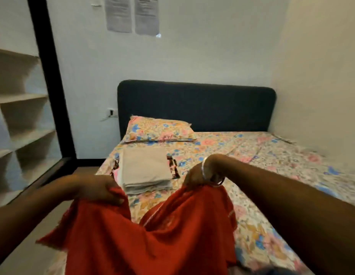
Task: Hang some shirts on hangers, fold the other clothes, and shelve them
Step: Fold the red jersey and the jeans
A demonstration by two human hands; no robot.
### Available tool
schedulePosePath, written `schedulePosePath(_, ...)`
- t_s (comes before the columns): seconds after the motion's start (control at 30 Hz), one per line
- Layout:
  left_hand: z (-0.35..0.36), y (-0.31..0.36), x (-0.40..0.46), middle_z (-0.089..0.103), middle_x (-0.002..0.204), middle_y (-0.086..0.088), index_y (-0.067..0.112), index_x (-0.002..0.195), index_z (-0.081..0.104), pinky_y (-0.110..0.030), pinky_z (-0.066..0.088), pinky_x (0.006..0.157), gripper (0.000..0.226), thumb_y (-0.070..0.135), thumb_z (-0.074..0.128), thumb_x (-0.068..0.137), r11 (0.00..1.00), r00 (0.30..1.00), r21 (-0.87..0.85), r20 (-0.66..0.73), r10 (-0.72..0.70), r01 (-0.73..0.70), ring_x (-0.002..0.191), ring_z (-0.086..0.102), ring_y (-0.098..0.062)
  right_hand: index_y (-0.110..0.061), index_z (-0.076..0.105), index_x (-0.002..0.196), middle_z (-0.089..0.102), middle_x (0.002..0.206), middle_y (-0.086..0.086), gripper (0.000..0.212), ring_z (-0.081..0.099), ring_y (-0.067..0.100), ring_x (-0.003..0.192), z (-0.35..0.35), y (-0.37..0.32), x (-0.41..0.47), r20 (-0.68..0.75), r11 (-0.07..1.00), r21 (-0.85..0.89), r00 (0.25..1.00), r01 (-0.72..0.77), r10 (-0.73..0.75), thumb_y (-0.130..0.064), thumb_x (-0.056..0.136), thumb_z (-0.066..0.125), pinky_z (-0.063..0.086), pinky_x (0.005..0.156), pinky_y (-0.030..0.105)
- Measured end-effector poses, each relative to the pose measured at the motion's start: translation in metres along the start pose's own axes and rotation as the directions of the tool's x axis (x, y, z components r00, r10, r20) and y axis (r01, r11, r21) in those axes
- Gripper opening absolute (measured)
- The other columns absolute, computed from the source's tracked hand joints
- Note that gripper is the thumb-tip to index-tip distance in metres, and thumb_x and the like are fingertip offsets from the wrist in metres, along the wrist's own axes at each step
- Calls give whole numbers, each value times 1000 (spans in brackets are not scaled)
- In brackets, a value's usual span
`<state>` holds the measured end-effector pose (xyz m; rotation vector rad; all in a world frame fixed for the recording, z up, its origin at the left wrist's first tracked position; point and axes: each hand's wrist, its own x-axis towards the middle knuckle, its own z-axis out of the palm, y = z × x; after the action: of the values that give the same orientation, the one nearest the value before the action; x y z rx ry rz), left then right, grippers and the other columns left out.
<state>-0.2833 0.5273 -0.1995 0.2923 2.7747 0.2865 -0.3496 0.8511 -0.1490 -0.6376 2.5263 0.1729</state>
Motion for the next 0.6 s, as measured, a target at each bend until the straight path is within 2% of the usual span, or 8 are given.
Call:
schedulePosePath(0.1, -8, -35, 44, 75, 104, 6, 45, 101, 71, -41, 55, 90, 62, 84, 41, 65, 971, 819, -132, -522, -238, 198, 100, 67, -19, -11, 61, 133, 62, 131, 15, 35, 59, 31, 118, 3, 2, 56, -516, 959, 271, 854, 86, 69, -16, 99, 52, 45, 97, 35)
schedulePosePath(0.17, -7, -33, 68, 43, 153, -20, 21, 151, 40, -64, 32, 114, 88, 64, 51, 76, 933, 654, -109, -684, -321, 343, 144, 34, -39, -26, 43, 147, 44, 149, 15, 51, 43, 34, 136, 1, 2, 75, -751, 944, 322, 626, 69, 211, -20, 97, 53, 37, 109, 46)
schedulePosePath(0.2, -1, -19, 75, 12, 165, -24, 15, 161, 10, -67, 11, 119, 102, 56, 60, 82, 920, 625, -75, -712, -319, 384, 153, 3, -41, -31, 29, 153, 27, 158, 15, 66, 28, 35, 145, 4, -4, 78, -760, 944, 326, 608, 51, 229, -21, 94, 56, 27, 116, 53)
schedulePosePath(0.23, 7, -2, 78, -10, 167, -22, 17, 161, -10, -63, -4, 117, 111, 50, 65, 86, 933, 616, -54, -737, -278, 357, 153, -19, -37, -33, 15, 157, 8, 164, 15, 80, 9, 34, 152, 18, -6, 96, -726, 947, 313, 661, 72, 190, -21, 92, 60, 15, 120, 59)
schedulePosePath(0.3, 33, 26, 85, -7, 168, -17, 21, 162, -3, -62, -3, 118, 105, 52, 62, 87, 976, 640, 76, -765, -75, 206, 154, -15, -34, -34, -2, 158, -20, 165, 7, 93, -19, 31, 152, 54, -22, 118, -629, 948, 300, 769, 105, 114, -25, 92, 62, -6, 120, 63)
schedulePosePath(0.4, 131, 20, 107, 42, 157, -9, 26, 146, 49, -71, 45, 92, 73, 69, 37, 88, 982, 759, 178, -647, 65, 68, 146, 37, -29, -46, -3, 154, -31, 157, -10, 83, -20, 32, 149, 159, -7, 177, -456, 949, 314, 870, -39, 187, -58, 90, 50, -14, 112, 72)
schedulePosePath(0.47, 202, 8, 117, 21, 167, 8, 37, 156, 28, -62, 54, 76, 71, 70, 16, 95, 993, 835, 117, -549, 39, 30, 154, 17, -11, -50, 0, 151, -29, 156, -17, 78, -12, 27, 149, 235, 41, 255, -286, 856, 512, 954, 75, 87, -71, 87, 39, -11, 112, 73)
schedulePosePath(0.6, 268, 4, 90, 2, 168, 18, 43, 159, 10, -44, 20, 115, 69, 70, 15, 96, 983, 824, 168, -544, 156, -75, 154, -4, -3, -48, -5, 152, -25, 162, 0, 70, -18, 23, 150, 209, -9, 168, -338, 969, 246, 938, 12, 74, -70, 94, 29, -18, 112, 67)
